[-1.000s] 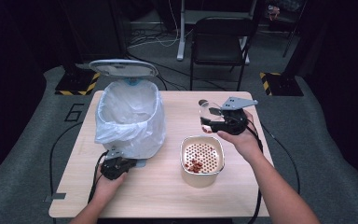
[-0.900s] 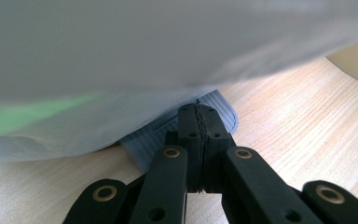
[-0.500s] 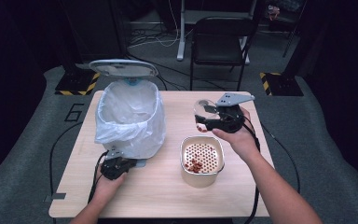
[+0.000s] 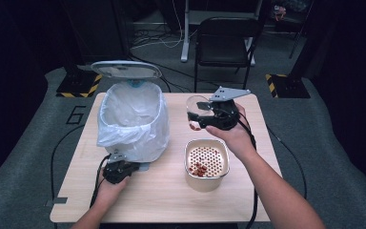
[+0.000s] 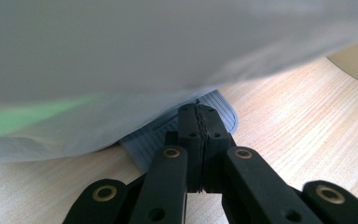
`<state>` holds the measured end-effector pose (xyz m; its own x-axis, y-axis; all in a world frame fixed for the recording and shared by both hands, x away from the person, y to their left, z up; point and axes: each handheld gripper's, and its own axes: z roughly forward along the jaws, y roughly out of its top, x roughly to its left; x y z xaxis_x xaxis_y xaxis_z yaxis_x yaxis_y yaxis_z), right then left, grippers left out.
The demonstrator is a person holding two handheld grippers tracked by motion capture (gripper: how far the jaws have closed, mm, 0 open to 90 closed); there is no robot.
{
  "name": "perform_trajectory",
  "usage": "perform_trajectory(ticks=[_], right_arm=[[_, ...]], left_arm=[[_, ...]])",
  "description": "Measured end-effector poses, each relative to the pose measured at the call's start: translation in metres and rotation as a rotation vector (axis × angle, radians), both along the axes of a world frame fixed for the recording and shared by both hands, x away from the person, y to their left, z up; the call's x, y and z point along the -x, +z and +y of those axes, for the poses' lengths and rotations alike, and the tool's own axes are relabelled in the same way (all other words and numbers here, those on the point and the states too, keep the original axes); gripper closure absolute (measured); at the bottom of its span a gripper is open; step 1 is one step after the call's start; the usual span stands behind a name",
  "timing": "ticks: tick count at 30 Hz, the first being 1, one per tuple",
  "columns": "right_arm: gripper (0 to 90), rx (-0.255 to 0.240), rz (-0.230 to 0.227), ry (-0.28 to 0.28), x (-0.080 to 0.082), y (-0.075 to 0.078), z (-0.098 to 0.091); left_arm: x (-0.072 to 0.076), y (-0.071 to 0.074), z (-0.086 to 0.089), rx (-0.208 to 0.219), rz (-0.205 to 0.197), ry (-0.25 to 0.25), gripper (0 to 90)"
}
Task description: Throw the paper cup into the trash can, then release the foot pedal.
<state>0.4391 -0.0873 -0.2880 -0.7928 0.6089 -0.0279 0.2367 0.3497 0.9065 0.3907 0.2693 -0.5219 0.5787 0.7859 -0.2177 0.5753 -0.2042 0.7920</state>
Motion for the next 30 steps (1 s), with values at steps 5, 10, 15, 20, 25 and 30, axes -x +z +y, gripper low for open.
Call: perform_trajectory(ticks=[5,10,15,20,25,30], right_arm=[[47.5,-0.025,0.020,0.021,-0.007,0.010,0.015],[47.5,-0.040,0.005,0.023,-0.012,0.019,0.023],[47.6,-0.078,-0.008,0.036,-0.019,0.031,0.037],[47.7,-0.071,-0.027,0.058,-0.024,0.035,0.050],[47.7,-0.082,-0.037,0.082,-0.029,0.040,0.069],[47.6,-0.093,-0.017,0.111,-0.034,0.038,0.084]], left_arm=[[0.000,0.000,0.000,0.000,-0.001,-0.001,89.2],[0.000,0.000,0.000,0.000,-0.002,-0.001,89.2],[0.000,0.000,-0.001,-0.001,-0.002,0.010,89.2],[-0.001,0.000,0.001,-0.021,-0.004,0.001,89.2],[0.000,-0.001,0.000,0.003,-0.003,0.010,89.2],[0.000,-0.001,0.000,-0.001,-0.006,0.007,89.2]])
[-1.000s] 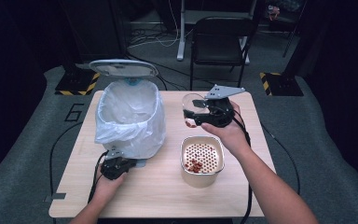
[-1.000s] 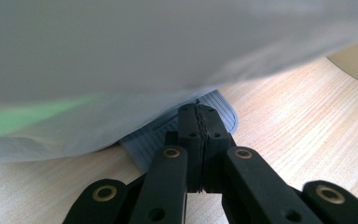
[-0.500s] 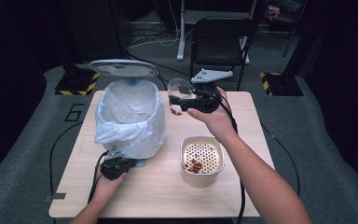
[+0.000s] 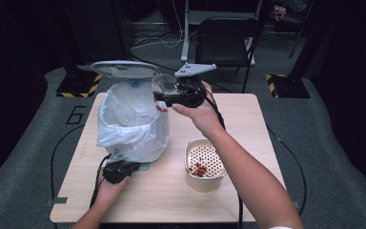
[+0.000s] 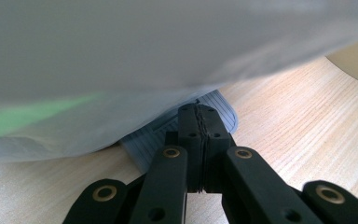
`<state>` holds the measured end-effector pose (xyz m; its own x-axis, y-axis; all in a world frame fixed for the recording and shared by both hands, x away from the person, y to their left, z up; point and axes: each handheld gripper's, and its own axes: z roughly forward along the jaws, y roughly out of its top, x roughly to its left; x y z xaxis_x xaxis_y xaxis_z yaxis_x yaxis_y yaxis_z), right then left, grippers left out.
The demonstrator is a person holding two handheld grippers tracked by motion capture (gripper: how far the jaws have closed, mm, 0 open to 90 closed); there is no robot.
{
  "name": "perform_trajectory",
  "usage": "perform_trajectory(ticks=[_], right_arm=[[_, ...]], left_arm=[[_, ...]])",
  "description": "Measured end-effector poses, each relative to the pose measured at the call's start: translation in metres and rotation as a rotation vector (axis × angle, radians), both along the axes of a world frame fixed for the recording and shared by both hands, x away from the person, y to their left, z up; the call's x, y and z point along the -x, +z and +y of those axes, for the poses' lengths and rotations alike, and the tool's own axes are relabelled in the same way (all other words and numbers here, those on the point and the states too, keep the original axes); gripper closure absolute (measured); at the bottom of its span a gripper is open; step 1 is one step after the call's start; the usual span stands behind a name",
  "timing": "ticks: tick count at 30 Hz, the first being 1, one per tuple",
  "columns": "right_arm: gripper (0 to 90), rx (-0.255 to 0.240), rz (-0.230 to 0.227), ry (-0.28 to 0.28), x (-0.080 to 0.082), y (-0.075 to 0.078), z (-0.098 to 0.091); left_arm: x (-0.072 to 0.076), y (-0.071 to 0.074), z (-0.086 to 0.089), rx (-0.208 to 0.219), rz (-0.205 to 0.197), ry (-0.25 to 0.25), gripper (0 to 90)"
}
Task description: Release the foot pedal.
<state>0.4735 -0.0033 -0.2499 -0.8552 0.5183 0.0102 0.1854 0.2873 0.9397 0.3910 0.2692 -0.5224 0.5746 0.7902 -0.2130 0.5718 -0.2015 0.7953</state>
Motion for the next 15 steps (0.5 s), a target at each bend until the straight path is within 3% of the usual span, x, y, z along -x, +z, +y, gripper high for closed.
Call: perform_trajectory(ticks=[6,11,15], right_arm=[[47.6,0.006,-0.003,0.035,-0.001,-0.004,0.019],[47.5,0.013,-0.007,0.068,-0.004,-0.011,0.047],[47.3,0.027,0.017,0.067,-0.010,-0.018,0.066]], left_arm=[[0.000,0.000,0.000,0.005,0.002,0.002,89.2],[0.000,0.000,0.000,0.007,0.001,0.001,89.2],[0.001,0.000,0.000,0.008,0.002,0.005,89.2]])
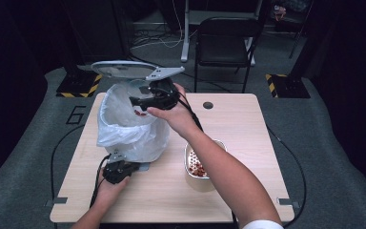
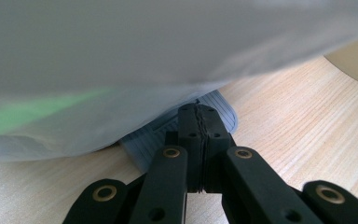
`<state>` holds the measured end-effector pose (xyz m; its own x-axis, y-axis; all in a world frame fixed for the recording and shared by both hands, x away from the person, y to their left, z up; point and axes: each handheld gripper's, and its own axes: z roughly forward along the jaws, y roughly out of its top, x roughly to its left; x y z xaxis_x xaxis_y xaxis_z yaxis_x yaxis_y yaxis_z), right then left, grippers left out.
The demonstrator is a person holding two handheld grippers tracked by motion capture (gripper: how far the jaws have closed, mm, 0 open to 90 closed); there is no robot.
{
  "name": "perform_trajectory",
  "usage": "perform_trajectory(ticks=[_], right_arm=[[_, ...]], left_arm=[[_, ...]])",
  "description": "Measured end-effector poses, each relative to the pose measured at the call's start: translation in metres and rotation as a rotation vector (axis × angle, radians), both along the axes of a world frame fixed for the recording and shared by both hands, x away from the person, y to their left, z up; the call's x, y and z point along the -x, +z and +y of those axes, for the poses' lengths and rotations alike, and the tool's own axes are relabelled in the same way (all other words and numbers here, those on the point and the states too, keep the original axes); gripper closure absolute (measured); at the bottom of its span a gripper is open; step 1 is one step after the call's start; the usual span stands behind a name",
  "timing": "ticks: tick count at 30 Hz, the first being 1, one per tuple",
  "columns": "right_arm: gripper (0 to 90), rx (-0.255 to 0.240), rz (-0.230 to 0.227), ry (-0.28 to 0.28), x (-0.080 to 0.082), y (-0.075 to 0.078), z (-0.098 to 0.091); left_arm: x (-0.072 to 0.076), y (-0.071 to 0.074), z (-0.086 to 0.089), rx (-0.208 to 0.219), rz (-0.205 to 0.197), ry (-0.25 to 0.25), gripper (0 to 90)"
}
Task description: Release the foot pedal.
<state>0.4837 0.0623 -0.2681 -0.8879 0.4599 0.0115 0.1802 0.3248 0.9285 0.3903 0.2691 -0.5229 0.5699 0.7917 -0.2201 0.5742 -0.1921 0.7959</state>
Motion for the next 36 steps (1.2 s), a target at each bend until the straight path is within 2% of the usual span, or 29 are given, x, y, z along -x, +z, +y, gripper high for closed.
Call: perform_trajectory(ticks=[4,9,10,11,12,13,15,17,23,24,27,28,29,30,31,32,33,34,35,36], right_arm=[[47.0,0.008,0.018,0.005,-0.004,-0.006,0.016],[45.1,0.039,0.006,-0.005,-0.006,-0.013,0.031],[34.7,0.058,-0.001,-0.015,-0.007,-0.016,0.037],[34.7,0.058,-0.001,-0.015,-0.007,-0.016,0.037],[22.9,0.064,0.009,-0.026,-0.009,-0.020,0.041],[22.9,0.064,0.009,-0.026,-0.009,-0.020,0.041],[15.4,0.074,0.008,-0.038,-0.008,-0.021,0.042],[14.3,0.059,0.011,-0.051,-0.008,-0.021,0.040],[13.4,0.046,0.020,-0.059,-0.007,-0.018,0.031],[13.6,0.025,0.028,-0.062,-0.005,-0.016,0.026],[14.3,0.021,0.026,-0.058,-0.001,-0.013,0.018],[14.6,0.022,0.018,-0.055,0.004,-0.009,0.009],[14.9,0.018,0.023,-0.057,0.007,-0.008,0.004],[15.4,0.023,0.016,-0.050,0.010,-0.007,-0.003],[15.4,0.023,0.016,-0.050,0.010,-0.007,-0.003],[17.0,0.032,0.009,-0.059,0.017,-0.005,-0.016],[17.0,0.032,0.009,-0.059,0.017,-0.005,-0.016],[18.2,0.039,0.008,-0.059,0.022,-0.005,-0.030],[18.2,0.039,0.008,-0.059,0.022,-0.005,-0.030],[19.7,0.042,0.003,-0.067,0.027,-0.005,-0.044]], left_arm=[[0.000,0.000,0.000,0.003,0.001,-0.003,89.2],[0.000,0.000,0.000,0.003,0.001,-0.002,89.2],[0.000,0.000,0.000,0.005,0.002,-0.001,89.2],[0.000,0.000,0.000,0.005,0.002,-0.001,89.2],[0.000,0.000,0.000,0.004,0.002,-0.001,89.1],[0.000,0.000,0.000,0.004,0.001,-0.001,89.1],[0.000,0.000,0.000,0.006,0.002,0.000,89.1],[0.000,0.000,0.001,0.008,0.002,-0.001,89.1],[-0.001,0.000,0.001,0.005,0.001,-0.006,89.1],[0.000,0.000,0.001,0.006,0.002,-0.003,89.1],[0.000,0.000,0.001,0.005,-0.001,-0.004,89.1],[-0.001,0.000,0.002,-0.004,0.002,-0.014,89.2],[0.000,0.000,0.001,0.011,0.003,-0.001,89.2],[0.000,0.000,0.001,0.007,0.002,-0.003,89.2],[0.000,0.000,0.001,0.007,0.002,-0.003,89.2],[-0.001,0.000,0.001,0.013,0.001,-0.003,89.1],[-0.001,0.000,0.001,0.013,0.001,-0.003,89.2],[-0.001,0.000,0.001,0.007,0.006,-0.003,89.2],[-0.001,0.000,0.001,0.007,0.006,-0.003,89.2],[-0.002,0.000,0.003,-0.017,0.003,-0.020,89.2]])
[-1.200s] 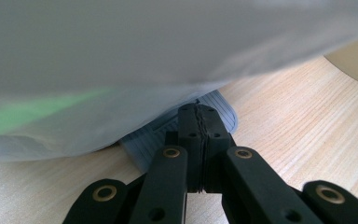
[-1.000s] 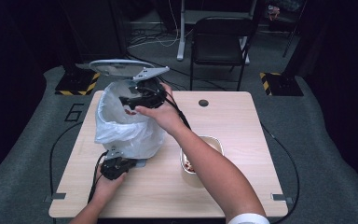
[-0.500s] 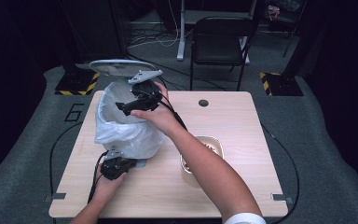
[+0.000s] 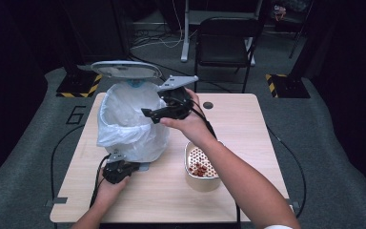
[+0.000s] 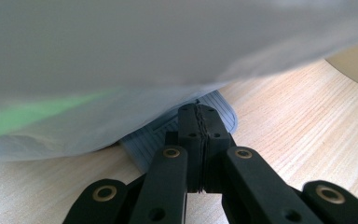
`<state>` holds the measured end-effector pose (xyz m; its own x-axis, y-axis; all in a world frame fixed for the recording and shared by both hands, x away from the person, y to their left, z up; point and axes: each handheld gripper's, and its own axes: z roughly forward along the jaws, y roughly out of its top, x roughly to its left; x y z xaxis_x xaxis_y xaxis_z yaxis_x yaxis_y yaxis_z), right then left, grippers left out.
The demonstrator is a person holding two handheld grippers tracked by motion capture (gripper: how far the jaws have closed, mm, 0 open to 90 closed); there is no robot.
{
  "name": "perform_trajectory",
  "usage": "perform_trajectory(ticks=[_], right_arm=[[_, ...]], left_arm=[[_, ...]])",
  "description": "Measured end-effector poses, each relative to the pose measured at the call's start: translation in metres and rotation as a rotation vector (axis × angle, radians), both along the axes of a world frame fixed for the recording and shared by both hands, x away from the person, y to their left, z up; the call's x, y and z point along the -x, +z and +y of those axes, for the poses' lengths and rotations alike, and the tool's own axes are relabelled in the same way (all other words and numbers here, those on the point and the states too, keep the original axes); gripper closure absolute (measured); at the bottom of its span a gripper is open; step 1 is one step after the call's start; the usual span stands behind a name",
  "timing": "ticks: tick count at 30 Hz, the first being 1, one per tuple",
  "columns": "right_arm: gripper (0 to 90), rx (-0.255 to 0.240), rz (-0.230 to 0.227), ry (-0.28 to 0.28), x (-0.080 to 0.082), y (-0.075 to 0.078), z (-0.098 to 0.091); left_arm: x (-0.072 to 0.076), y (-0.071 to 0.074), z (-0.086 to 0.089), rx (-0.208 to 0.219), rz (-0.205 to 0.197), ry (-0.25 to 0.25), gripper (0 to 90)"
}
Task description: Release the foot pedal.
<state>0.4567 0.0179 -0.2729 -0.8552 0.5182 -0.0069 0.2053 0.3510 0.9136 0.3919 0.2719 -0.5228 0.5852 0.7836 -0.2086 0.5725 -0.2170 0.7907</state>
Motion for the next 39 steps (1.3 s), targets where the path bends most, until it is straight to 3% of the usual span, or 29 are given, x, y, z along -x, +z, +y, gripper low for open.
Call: perform_trajectory(ticks=[1,2,11,24,39], right_arm=[[19.7,0.000,0.000,0.000,0.000,0.000,0.000],[21.5,-0.009,-0.002,-0.005,0.003,0.000,-0.014],[23.3,-0.025,-0.039,-0.056,0.016,-0.010,-0.060],[23.3,-0.011,-0.060,-0.196,0.038,-0.027,-0.133],[27.4,-0.007,-0.060,-0.314,0.054,-0.060,-0.186]], left_arm=[[0.000,0.000,0.000,0.000,0.000,0.000,89.2],[0.001,-0.001,-0.003,0.037,0.004,0.023,89.2],[0.000,0.000,-0.001,0.025,0.008,0.006,89.2],[0.001,0.001,-0.002,0.018,0.006,0.006,89.1],[0.001,0.001,-0.002,0.018,0.006,0.007,89.1]])
